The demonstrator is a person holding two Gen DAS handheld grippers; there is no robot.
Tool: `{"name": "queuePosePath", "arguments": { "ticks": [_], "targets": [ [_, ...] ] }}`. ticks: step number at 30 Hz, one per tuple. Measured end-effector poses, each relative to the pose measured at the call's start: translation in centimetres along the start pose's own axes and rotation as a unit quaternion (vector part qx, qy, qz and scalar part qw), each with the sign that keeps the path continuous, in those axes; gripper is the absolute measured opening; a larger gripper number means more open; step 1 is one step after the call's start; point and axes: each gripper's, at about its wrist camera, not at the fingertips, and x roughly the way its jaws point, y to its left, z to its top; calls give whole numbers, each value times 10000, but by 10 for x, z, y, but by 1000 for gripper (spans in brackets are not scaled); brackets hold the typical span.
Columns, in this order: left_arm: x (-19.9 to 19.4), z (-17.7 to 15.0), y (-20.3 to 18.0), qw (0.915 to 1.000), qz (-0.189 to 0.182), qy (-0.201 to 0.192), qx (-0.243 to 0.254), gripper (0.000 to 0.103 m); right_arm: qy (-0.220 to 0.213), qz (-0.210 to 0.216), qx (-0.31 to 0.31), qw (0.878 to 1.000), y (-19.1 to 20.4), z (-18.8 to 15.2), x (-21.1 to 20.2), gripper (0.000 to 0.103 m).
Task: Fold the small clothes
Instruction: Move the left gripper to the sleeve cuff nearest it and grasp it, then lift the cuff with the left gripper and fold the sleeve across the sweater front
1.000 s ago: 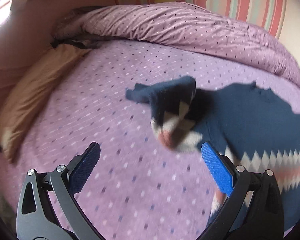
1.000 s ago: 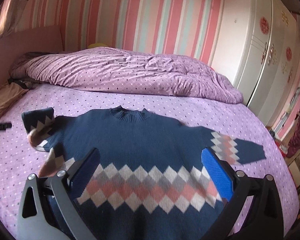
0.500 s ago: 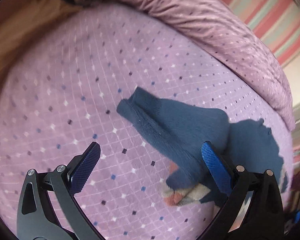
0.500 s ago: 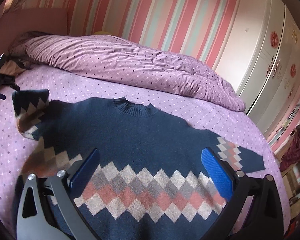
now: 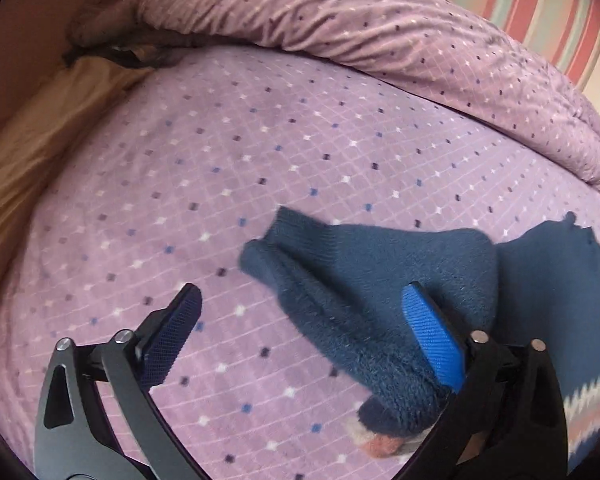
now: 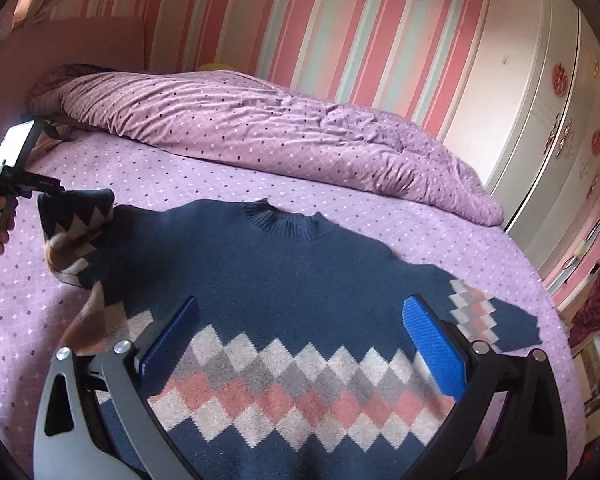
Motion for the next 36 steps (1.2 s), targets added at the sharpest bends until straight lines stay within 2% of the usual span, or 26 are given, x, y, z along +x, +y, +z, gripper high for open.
{"name": "queuePosePath", "arguments": {
  "ticks": [2, 3, 4, 8, 12, 14, 18, 20, 23, 25, 27, 30, 31, 32, 33, 35, 36],
  "targets": [
    [10, 3, 2, 9989, -409, 197, -115, 66, -10, -80, -98, 9999, 2, -2, 0, 102],
    [16, 3, 4, 9974, -591, 333, -228, 60, -5, -98, -135, 9999, 2, -2, 1, 102],
    [23, 4, 6, 9965, -626, 434, -340, 56, 6, -119, -179, 9998, 4, -3, 2, 102],
    [38, 3, 14, 9897, -1084, 544, -764, 51, 6, -177, -289, 9994, 6, -5, 3, 102],
    [49, 1, 23, 9809, -1397, 657, -1186, 51, -18, -263, -346, 9991, 4, -7, 3, 102],
    [56, -2, 33, 9719, -1617, 723, -1549, 51, -19, -281, -346, 9990, 3, -8, 3, 102],
    [64, -12, 57, 9459, -2192, 731, -2278, 52, -21, -339, -377, 9987, 1, -9, 3, 102],
    [66, -18, 68, 9281, -2553, 716, -2615, 66, -38, -369, -416, 9984, 2, -10, 3, 102],
    [66, -24, 81, 9067, -2804, 644, -3083, 82, -51, -422, -474, 9980, 4, -10, 3, 102],
    [65, -27, 85, 9090, -2534, 631, -3249, 86, -71, -439, -521, 9977, 8, -9, 2, 102],
    [66, -31, 88, 9024, -2598, 574, -3390, 86, -120, -446, -551, 9974, 10, -9, 0, 102],
    [67, -31, 85, 9112, -2472, 572, -3246, 74, -149, -437, -590, 9972, 14, -8, -2, 102],
    [67, -32, 86, 9109, -2448, 562, -3274, 65, -145, -439, -601, 9971, 14, -9, -2, 102],
    [69, -33, 88, 9089, -2434, 550, -3340, 39, -136, -441, -609, 9971, 15, -9, -2, 102],
    [74, -35, 91, 8986, -2626, 605, -3463, 29, -125, -441, -619, 9970, 15, -9, -3, 102],
    [84, -41, 98, 8838, -2799, 688, -3685, 25, -110, -473, -639, 9968, 14, -9, -3, 102],
    [88, -43, 100, 8847, -2796, 696, -3664, 25, -115, -487, -646, 9967, 14, -9, -4, 102]
  ]
}}
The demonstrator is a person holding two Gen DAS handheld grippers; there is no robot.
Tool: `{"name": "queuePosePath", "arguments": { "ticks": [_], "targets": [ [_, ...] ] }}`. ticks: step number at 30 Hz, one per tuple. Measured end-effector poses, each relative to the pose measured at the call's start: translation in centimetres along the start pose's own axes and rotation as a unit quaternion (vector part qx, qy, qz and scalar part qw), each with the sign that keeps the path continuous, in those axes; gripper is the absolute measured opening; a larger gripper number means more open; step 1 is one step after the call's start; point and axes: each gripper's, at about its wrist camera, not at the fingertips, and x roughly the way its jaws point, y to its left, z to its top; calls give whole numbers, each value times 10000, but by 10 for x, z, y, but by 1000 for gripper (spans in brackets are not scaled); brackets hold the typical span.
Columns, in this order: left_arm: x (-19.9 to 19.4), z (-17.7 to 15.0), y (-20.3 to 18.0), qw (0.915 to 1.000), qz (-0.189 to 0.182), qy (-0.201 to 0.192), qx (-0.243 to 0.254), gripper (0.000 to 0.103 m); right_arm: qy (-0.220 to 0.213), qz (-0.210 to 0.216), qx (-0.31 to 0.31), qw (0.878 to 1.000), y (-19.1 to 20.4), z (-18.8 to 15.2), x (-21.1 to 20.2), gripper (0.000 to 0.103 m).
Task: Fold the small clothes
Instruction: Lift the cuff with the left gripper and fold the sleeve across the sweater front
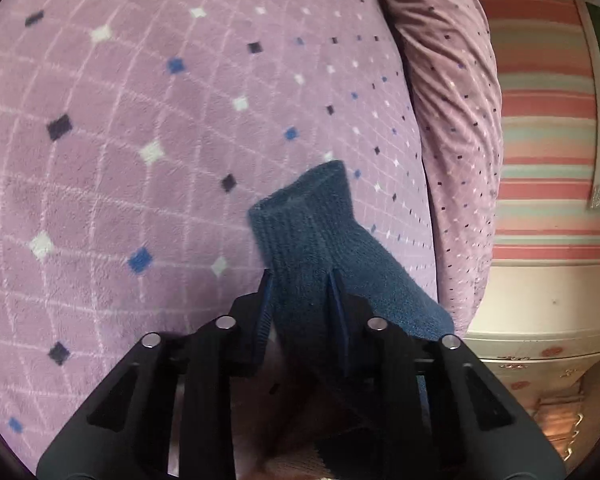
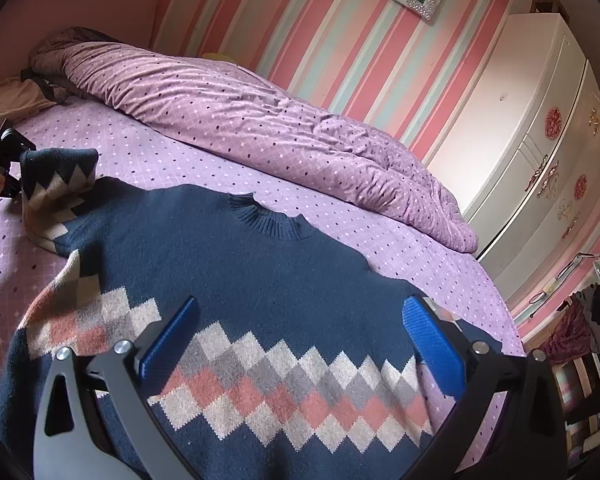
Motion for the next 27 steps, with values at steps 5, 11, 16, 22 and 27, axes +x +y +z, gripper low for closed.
{"name": "queuePosePath", "arguments": {
  "ticks": [5, 11, 16, 22, 27],
  "targets": [
    [-1, 2, -1, 10000, -27, -74, -9, 17, -26, -92, -43, 9999, -4, -1, -2, 102],
    [-35, 8, -15, 9966, -145, -761, 295, 15, -41, -149, -75, 9999, -8, -2, -4, 102],
    [-72, 13, -25, 9914, -60, -1173, 579, 14, -5, -120, -62, 9999, -8, -5, -2, 102],
    [-127, -19, -78, 9659, 399, -1903, 1707, 14, 76, 95, 276, 9995, -18, -8, 2, 102],
    [-130, -85, -136, 9531, 11, -1843, 2400, 14, 174, 268, 673, 9972, -38, -13, 2, 102]
  ]
}}
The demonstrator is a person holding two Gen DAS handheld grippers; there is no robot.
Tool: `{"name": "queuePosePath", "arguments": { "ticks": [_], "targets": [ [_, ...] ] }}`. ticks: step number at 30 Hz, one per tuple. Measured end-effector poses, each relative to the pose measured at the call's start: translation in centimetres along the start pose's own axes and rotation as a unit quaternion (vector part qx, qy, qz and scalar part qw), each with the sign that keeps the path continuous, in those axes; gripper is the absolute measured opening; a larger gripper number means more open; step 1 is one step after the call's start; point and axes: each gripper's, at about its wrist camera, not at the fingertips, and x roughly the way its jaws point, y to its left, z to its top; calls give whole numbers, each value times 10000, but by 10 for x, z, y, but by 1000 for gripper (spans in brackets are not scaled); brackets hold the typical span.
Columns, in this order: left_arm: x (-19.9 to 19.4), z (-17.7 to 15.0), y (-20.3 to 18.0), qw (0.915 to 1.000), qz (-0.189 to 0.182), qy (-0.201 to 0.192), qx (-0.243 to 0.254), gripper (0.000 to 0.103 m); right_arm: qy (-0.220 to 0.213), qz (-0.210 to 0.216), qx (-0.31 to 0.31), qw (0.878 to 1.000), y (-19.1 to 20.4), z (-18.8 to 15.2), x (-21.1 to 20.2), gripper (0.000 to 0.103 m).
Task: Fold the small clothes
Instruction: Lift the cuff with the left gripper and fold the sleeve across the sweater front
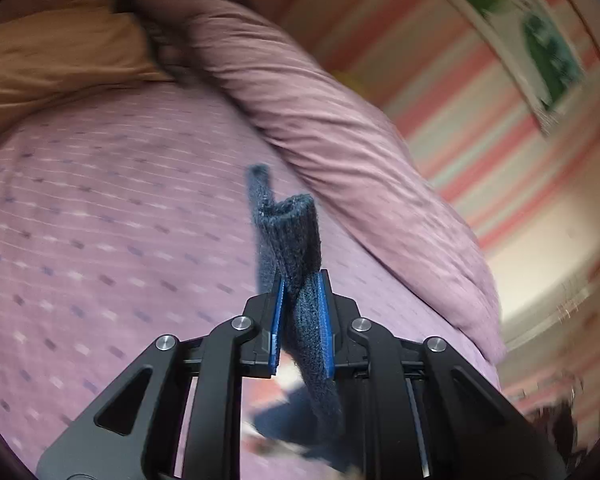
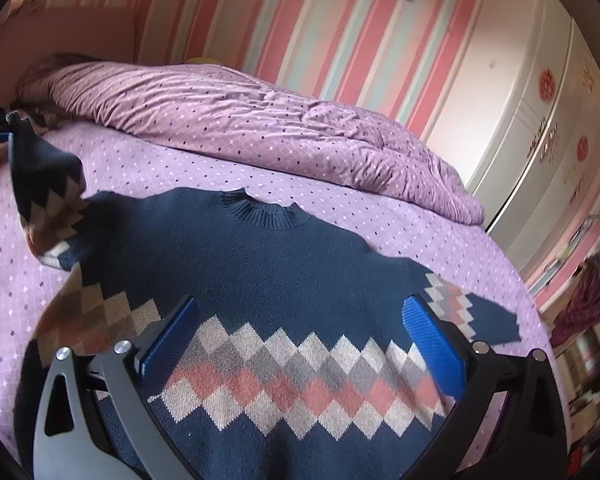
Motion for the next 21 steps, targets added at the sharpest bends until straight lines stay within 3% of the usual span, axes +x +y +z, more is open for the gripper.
{"name": "queuePosePath", "arguments": {
  "ticks": [3, 6, 14, 21],
  "targets": [
    [17, -42, -53, 9989, -336, 255, 223, 14, -25, -18, 119, 9999, -16, -3, -4, 102],
    [41, -88, -95, 9969, -449, 529, 379, 14, -36, -37, 188, 9998, -32, -4, -6, 102],
    [100, -200, -172, 9896, 78, 902, 1122, 13, -139, -204, 402, 9989, -88, -5, 2, 102],
    [123, -231, -177, 9825, 453, 1151, 1394, 12, -105, -180, 553, 9983, -119, -12, 23, 102]
  ]
}}
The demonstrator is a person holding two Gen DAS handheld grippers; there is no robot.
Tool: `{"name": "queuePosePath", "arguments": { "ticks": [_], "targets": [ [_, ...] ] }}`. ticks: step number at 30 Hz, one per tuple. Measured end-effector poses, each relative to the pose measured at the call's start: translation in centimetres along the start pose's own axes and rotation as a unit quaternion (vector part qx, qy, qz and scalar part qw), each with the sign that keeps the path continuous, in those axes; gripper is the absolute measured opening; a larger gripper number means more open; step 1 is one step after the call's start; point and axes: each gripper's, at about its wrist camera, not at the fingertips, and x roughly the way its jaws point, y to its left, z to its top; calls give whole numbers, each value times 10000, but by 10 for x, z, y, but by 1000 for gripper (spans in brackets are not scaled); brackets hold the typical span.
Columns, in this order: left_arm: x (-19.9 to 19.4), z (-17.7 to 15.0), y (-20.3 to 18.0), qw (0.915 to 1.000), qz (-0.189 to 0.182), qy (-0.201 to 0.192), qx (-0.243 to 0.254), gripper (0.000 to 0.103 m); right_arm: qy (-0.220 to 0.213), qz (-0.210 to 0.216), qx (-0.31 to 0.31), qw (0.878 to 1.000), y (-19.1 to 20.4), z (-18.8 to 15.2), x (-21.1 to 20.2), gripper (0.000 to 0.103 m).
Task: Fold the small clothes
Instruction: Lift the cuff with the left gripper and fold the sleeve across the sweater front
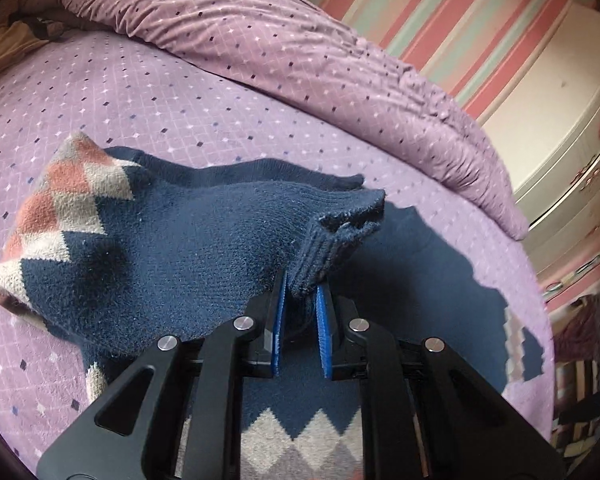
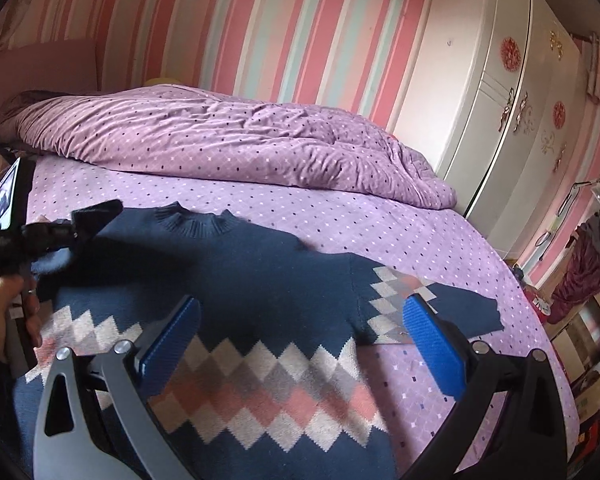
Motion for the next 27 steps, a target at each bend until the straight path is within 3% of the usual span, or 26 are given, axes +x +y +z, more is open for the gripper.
{"name": "queuePosePath", "arguments": {
  "ticks": [6, 14, 22, 27],
  "targets": [
    [8, -4, -26, 9990, 248, -45, 357, 11, -11, 63, 178, 9998, -18, -1, 21, 102],
    [24, -15, -88, 9985, -193, 19, 507, 11, -10, -23, 379, 9993, -47, -8, 30, 102],
    [51, -55, -187, 9924, -634, 404, 975, 11, 10, -82, 735, 9973, -91, -12, 46, 102],
    [72, -87, -211, 9882, -250, 698, 1337, 11, 138, 186, 944, 9953, -117, -15, 68, 102]
  ]
}}
